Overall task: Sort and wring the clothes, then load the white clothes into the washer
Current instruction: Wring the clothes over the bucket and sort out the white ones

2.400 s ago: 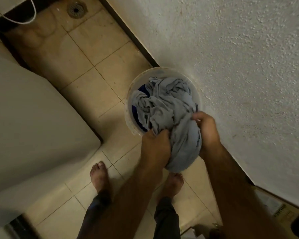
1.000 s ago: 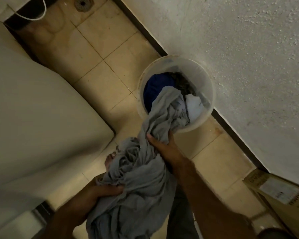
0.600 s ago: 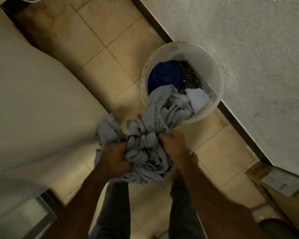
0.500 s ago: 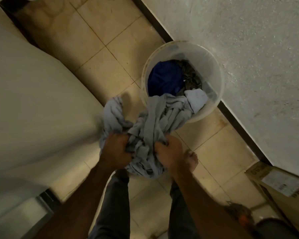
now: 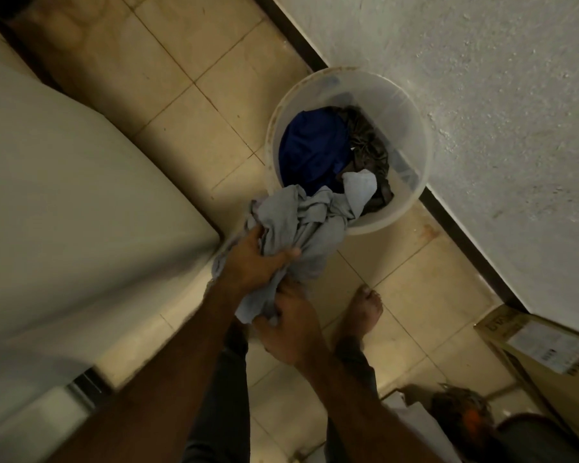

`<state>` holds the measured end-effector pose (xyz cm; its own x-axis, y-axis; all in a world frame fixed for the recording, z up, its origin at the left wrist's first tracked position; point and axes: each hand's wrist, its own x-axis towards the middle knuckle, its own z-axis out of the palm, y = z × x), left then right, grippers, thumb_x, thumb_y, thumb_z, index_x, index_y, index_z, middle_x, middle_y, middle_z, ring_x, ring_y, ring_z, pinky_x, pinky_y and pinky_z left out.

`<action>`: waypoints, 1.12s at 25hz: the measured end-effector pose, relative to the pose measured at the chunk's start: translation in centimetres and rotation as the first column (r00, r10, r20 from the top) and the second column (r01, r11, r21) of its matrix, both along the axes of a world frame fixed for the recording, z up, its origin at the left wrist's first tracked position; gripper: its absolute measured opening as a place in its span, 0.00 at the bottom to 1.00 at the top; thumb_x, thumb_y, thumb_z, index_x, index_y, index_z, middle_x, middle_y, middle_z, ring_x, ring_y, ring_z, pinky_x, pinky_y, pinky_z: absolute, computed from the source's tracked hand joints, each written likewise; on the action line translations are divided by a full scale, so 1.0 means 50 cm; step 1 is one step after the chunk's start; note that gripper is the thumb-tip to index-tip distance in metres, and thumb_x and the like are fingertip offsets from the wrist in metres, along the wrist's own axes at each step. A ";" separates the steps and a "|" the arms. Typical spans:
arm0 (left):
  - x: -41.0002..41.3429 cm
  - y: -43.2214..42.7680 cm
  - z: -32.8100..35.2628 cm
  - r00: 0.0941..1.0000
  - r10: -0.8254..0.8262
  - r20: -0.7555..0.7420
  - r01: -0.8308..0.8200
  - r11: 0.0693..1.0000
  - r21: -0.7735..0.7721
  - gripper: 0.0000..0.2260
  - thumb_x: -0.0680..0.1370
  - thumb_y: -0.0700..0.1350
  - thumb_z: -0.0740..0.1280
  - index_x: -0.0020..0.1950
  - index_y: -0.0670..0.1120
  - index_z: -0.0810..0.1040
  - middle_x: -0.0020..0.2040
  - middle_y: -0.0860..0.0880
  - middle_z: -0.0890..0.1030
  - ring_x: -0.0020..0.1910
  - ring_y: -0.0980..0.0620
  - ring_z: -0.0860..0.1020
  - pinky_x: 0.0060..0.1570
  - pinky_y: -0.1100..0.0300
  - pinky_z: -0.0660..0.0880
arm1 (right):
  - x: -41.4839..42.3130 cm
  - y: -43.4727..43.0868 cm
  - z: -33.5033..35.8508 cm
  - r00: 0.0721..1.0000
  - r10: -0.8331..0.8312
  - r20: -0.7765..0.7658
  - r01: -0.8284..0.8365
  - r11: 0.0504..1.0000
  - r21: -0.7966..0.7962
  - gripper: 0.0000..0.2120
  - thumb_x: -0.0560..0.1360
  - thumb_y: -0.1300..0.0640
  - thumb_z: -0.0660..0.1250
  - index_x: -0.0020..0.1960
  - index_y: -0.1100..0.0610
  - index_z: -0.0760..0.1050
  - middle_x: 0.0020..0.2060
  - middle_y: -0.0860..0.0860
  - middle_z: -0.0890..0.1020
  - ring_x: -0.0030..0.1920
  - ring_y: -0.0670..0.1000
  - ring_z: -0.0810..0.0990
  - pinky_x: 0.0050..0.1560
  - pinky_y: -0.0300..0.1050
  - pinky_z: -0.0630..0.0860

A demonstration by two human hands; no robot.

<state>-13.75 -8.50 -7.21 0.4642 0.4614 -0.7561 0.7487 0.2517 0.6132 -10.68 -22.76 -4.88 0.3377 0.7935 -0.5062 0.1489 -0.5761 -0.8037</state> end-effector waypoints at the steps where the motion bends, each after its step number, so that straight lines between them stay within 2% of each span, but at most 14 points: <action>1: -0.008 0.001 -0.004 0.999 -0.046 -0.017 0.048 0.994 0.101 0.21 0.74 0.53 0.75 0.64 0.50 0.77 0.56 0.54 0.82 0.56 0.53 0.81 0.53 0.60 0.77 | 0.008 0.000 0.003 1.000 0.013 -0.011 -0.013 1.000 0.007 0.18 0.71 0.46 0.63 0.53 0.56 0.80 0.50 0.50 0.82 0.50 0.47 0.78 0.53 0.44 0.76; 2: -0.020 0.002 -0.011 0.997 -0.064 -0.030 0.069 0.981 0.183 0.17 0.75 0.49 0.74 0.62 0.47 0.78 0.55 0.50 0.82 0.56 0.49 0.81 0.54 0.59 0.75 | 0.026 0.004 0.012 0.998 -0.036 -0.048 0.036 0.999 -0.002 0.16 0.72 0.45 0.63 0.48 0.55 0.80 0.45 0.48 0.82 0.45 0.45 0.78 0.48 0.42 0.75; 4: -0.047 -0.010 -0.005 0.997 -0.039 -0.066 0.052 0.977 0.207 0.11 0.77 0.44 0.71 0.58 0.44 0.80 0.53 0.45 0.82 0.53 0.46 0.80 0.54 0.55 0.75 | 0.078 0.020 0.018 0.937 -0.344 -0.057 0.333 0.932 -0.141 0.15 0.73 0.41 0.65 0.48 0.52 0.77 0.44 0.45 0.81 0.45 0.44 0.79 0.47 0.42 0.78; 6: -0.077 -0.032 0.007 0.987 0.040 -0.154 -0.019 0.991 0.133 0.09 0.73 0.45 0.71 0.51 0.46 0.79 0.48 0.45 0.82 0.48 0.46 0.79 0.52 0.50 0.77 | 0.133 0.056 0.000 0.726 -0.686 -0.044 0.649 0.705 -0.286 0.18 0.74 0.43 0.72 0.58 0.49 0.72 0.53 0.45 0.79 0.54 0.47 0.80 0.53 0.43 0.80; 7: -0.097 -0.043 0.012 0.975 0.069 -0.209 -0.047 0.993 0.106 0.10 0.70 0.46 0.72 0.49 0.46 0.78 0.47 0.45 0.81 0.47 0.44 0.80 0.51 0.48 0.78 | 0.154 0.077 -0.007 0.651 -0.752 -0.104 0.698 0.647 -0.308 0.24 0.73 0.46 0.75 0.64 0.49 0.69 0.57 0.45 0.77 0.59 0.48 0.79 0.55 0.40 0.79; 9: -0.131 -0.065 0.023 0.960 0.077 -0.268 -0.053 0.994 0.096 0.15 0.69 0.42 0.73 0.54 0.42 0.78 0.49 0.43 0.81 0.50 0.40 0.81 0.46 0.52 0.78 | 0.163 0.116 -0.032 0.689 -0.704 -0.171 0.619 0.694 -0.368 0.32 0.74 0.53 0.76 0.73 0.54 0.65 0.62 0.49 0.77 0.62 0.50 0.76 0.56 0.35 0.74; 12: -0.124 -0.062 0.043 0.962 0.218 -0.165 -0.201 0.973 0.116 0.18 0.77 0.39 0.70 0.66 0.43 0.73 0.54 0.50 0.78 0.55 0.48 0.78 0.48 0.62 0.73 | 0.117 0.145 -0.049 0.950 -0.301 -0.080 0.240 0.872 -0.426 0.04 0.80 0.59 0.66 0.54 0.57 0.75 0.53 0.57 0.82 0.49 0.53 0.78 0.49 0.42 0.73; 14: -0.090 -0.041 0.048 0.973 0.219 -0.075 -0.202 0.961 0.187 0.17 0.80 0.49 0.67 0.69 0.50 0.71 0.57 0.54 0.76 0.57 0.55 0.76 0.55 0.61 0.73 | 0.088 0.138 -0.052 0.995 -0.046 -0.089 0.010 0.927 -0.374 0.06 0.79 0.58 0.65 0.44 0.57 0.77 0.42 0.56 0.82 0.41 0.52 0.76 0.48 0.49 0.77; 16: -0.054 -0.014 0.023 0.987 0.154 -0.052 -0.142 0.970 0.196 0.13 0.80 0.54 0.66 0.63 0.53 0.75 0.57 0.54 0.79 0.56 0.55 0.77 0.57 0.58 0.74 | 0.098 0.129 -0.051 0.978 -0.089 -0.190 0.012 0.928 -0.371 0.09 0.79 0.56 0.65 0.44 0.57 0.81 0.37 0.51 0.80 0.38 0.50 0.77 0.44 0.46 0.77; 17: -0.036 -0.005 0.010 0.989 0.127 -0.070 -0.113 0.979 0.172 0.11 0.80 0.53 0.67 0.60 0.52 0.76 0.56 0.53 0.80 0.55 0.54 0.78 0.57 0.57 0.74 | 0.117 0.128 -0.051 0.979 -0.137 -0.150 0.071 0.922 -0.379 0.10 0.79 0.55 0.65 0.45 0.57 0.83 0.37 0.50 0.81 0.37 0.49 0.78 0.41 0.44 0.77; 21: 0.041 0.001 -0.053 0.992 0.106 -0.066 -0.098 0.989 0.111 0.17 0.78 0.58 0.66 0.57 0.47 0.81 0.53 0.50 0.83 0.53 0.51 0.81 0.60 0.49 0.78 | 0.248 0.155 -0.097 0.927 -0.270 0.261 0.331 0.915 -0.229 0.09 0.78 0.55 0.68 0.55 0.57 0.81 0.50 0.55 0.82 0.50 0.54 0.81 0.52 0.50 0.79; 23: 0.062 -0.004 -0.077 0.995 0.086 -0.042 -0.082 0.992 0.096 0.08 0.81 0.54 0.65 0.52 0.50 0.79 0.49 0.55 0.81 0.49 0.55 0.80 0.55 0.58 0.78 | 0.320 0.200 -0.141 0.897 -0.266 0.352 0.342 0.923 -0.176 0.17 0.77 0.53 0.70 0.64 0.55 0.76 0.57 0.55 0.80 0.55 0.55 0.81 0.55 0.52 0.79; 25: 0.073 -0.012 -0.088 0.997 0.071 -0.024 -0.070 0.996 0.056 0.04 0.82 0.47 0.64 0.48 0.51 0.76 0.44 0.53 0.78 0.41 0.59 0.76 0.46 0.69 0.76 | 0.377 0.258 -0.192 0.883 -0.141 0.448 0.275 0.928 -0.250 0.32 0.76 0.48 0.72 0.75 0.55 0.66 0.69 0.57 0.72 0.63 0.59 0.77 0.57 0.55 0.79; 28: 0.054 -0.021 -0.125 0.995 0.101 -0.009 -0.100 0.993 0.057 0.08 0.80 0.53 0.65 0.46 0.51 0.78 0.43 0.45 0.82 0.40 0.52 0.80 0.47 0.56 0.79 | 0.405 0.342 -0.278 0.879 0.078 0.471 0.173 0.867 -0.466 0.52 0.72 0.39 0.73 0.82 0.52 0.44 0.80 0.60 0.54 0.74 0.65 0.66 0.61 0.61 0.78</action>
<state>-11.03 -9.54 -13.46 0.4044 0.5478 -0.7324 0.7286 0.2911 0.6200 9.58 -5.64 -18.79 0.6594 0.4658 -0.5902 0.3884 -0.8832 -0.2630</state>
